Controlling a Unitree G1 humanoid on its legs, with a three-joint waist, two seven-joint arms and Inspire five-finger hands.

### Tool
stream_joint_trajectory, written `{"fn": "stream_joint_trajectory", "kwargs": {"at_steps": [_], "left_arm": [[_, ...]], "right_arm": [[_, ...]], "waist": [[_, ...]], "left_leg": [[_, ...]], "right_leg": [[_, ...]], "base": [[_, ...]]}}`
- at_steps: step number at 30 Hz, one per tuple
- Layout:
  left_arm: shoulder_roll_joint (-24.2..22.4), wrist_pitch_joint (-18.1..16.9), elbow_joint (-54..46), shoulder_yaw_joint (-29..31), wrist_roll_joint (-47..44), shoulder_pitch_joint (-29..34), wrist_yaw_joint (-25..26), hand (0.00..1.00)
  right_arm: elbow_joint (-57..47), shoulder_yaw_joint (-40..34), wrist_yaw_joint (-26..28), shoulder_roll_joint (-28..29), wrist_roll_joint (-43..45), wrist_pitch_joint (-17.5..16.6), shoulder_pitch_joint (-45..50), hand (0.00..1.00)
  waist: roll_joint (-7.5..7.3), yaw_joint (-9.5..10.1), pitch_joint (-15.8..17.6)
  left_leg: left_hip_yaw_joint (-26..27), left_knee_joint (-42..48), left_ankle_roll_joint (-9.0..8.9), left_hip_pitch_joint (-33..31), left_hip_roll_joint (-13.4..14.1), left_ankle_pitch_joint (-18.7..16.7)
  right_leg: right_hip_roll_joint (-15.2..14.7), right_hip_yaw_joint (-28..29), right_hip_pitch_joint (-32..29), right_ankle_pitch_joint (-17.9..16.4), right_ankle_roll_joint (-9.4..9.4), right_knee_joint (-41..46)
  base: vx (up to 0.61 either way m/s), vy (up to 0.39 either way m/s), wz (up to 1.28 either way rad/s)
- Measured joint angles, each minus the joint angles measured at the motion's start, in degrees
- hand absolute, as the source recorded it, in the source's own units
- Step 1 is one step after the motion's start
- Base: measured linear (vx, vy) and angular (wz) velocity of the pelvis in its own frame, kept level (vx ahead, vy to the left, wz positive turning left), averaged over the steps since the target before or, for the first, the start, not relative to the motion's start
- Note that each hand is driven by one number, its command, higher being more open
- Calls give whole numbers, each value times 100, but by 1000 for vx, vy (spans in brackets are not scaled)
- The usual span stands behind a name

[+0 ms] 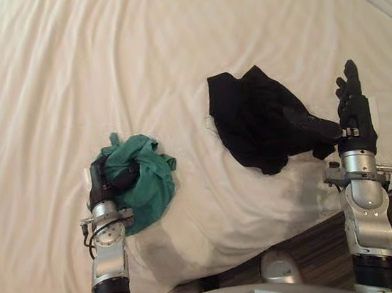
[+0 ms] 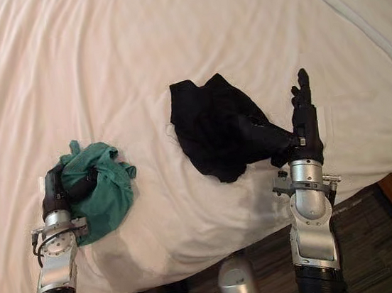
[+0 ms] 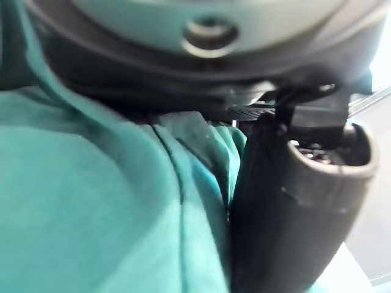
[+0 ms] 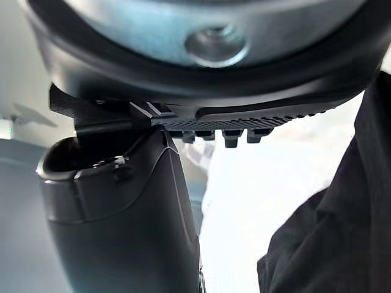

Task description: Tidy up the quilt and then pick up the clothes from the bed and put them into the laundry hamper

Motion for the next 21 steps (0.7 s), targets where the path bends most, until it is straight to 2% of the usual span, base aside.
{"fn": "stream_joint_trajectory", "kwargs": {"at_steps": [4,7,9,13,14,21], "left_arm": [[16,-94,50,-130,-22,-2,-54,0],[38,-149,47,-366,-39,0,-121,0],[90,-246,26,-590,-55,3,-209,0],[210,-353,-64,-836,-286,58,-317,0],[232,-366,-93,-898,-332,113,-341,0],[291,-458,-91,-1003,-558,145,-509,0]], "right_arm": [[190,537,117,-203,-365,1,-105,100],[803,888,238,-547,-748,28,-416,100],[1484,1019,243,-695,-1052,51,-722,100],[2435,1073,188,-934,-1503,244,-1189,100],[2644,1067,139,-1028,-1566,267,-1306,0],[3554,806,-18,-1182,-1494,257,-1888,0]], "waist": [[-15,52,10],[-18,107,12],[-23,239,15],[-24,257,20],[-24,259,21],[-27,370,34]], "left_leg": [[-136,-5,1,-2,11,0],[-309,-1,4,-9,6,3],[-361,17,5,-37,-14,4],[-547,34,26,-148,-15,21],[-587,60,26,-151,-14,21],[-643,158,26,-203,-8,23]], "right_leg": [[-27,-198,92,0,2,-5],[-40,-343,185,0,2,-1],[-64,-383,200,0,1,3],[-71,-615,249,0,0,7],[-74,-657,286,-1,-1,17],[-86,-811,312,-39,-43,53]], "base": [[-17,-28,18],[-20,-29,27],[-26,-12,15],[-26,-33,31],[-8,-19,18],[-26,-27,6]]}}
